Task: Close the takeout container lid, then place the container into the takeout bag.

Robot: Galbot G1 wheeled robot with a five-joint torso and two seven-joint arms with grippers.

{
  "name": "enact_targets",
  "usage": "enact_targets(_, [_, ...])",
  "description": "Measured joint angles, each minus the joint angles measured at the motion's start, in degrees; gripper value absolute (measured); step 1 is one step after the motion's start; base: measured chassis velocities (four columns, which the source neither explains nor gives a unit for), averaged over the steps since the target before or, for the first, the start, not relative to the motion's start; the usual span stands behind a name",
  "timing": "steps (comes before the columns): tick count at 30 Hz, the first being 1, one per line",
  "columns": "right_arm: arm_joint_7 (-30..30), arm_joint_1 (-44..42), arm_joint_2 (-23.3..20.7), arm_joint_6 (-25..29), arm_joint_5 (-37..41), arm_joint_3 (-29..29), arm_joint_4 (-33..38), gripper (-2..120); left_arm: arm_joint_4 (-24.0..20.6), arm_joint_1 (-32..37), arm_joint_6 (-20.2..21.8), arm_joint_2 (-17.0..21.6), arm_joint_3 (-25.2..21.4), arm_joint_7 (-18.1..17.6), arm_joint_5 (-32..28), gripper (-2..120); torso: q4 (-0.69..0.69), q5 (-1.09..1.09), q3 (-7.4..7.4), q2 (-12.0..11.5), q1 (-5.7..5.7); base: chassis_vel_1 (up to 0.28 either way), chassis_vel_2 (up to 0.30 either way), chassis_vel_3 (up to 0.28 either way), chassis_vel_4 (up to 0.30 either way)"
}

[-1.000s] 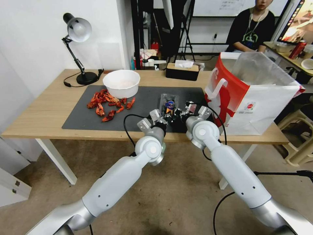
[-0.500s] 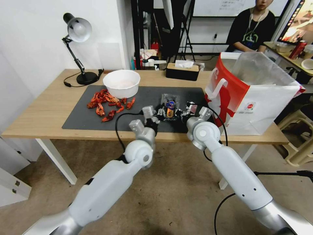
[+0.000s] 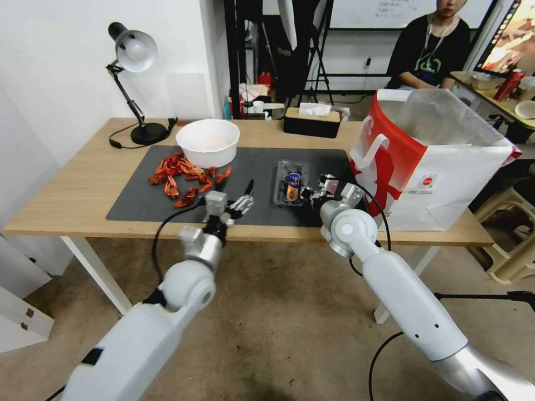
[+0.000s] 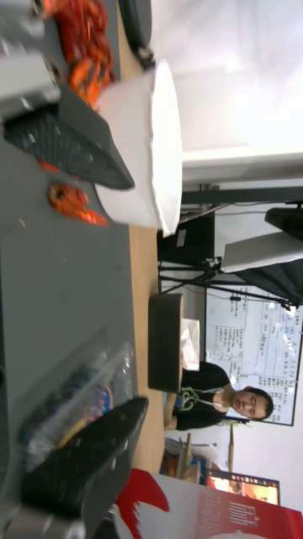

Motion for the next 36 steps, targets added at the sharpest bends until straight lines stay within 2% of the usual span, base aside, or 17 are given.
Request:
enact_targets(4, [-0.1,-0.1,0.0,0.0,-0.3,0.0,0.0,0,-1.7,4.1,-1.0,0.1,-2.5,0.3,1.5,99,0.0,0.0,0.0,0.0,0.0,0.0,0.0,0.0,0.0])
enact_targets(13, [-0.4,-0.4,0.1,0.3,-1.2,-0.1,0.0,0,-4.2,12.1,-2.7,-0.6,-9.3,0.7,3.1,100,0.0,0.0,0.01,0.0,0.0,0.0,0.0,0.0,0.0])
enact_targets(16, [-0.7,-0.6,0.0,0.4,-1.3,0.0,-0.1,0,-4.3,15.8,-5.0,-1.6,-11.8,1.7,4.8,100,0.0,0.0,0.0,0.0,0.0,0.0,0.0,0.0,0.0])
enact_targets(27, [-0.8,-0.4,-0.1,0.4,-1.3,-0.1,-0.2,0,-3.1,22.1,-9.3,-3.0,-13.5,3.0,8.0,100,0.0,0.01,0.0,0.0,0.0,0.0,0.0,0.0,0.0])
enact_targets(36, [-0.8,-0.6,0.0,0.4,-1.0,0.3,0.1,0,-2.3,23.3,-10.4,-3.3,-14.2,3.2,8.8,100,-0.02,0.01,0.01,0.0,0.02,0.0,0.0,0.0,0.0])
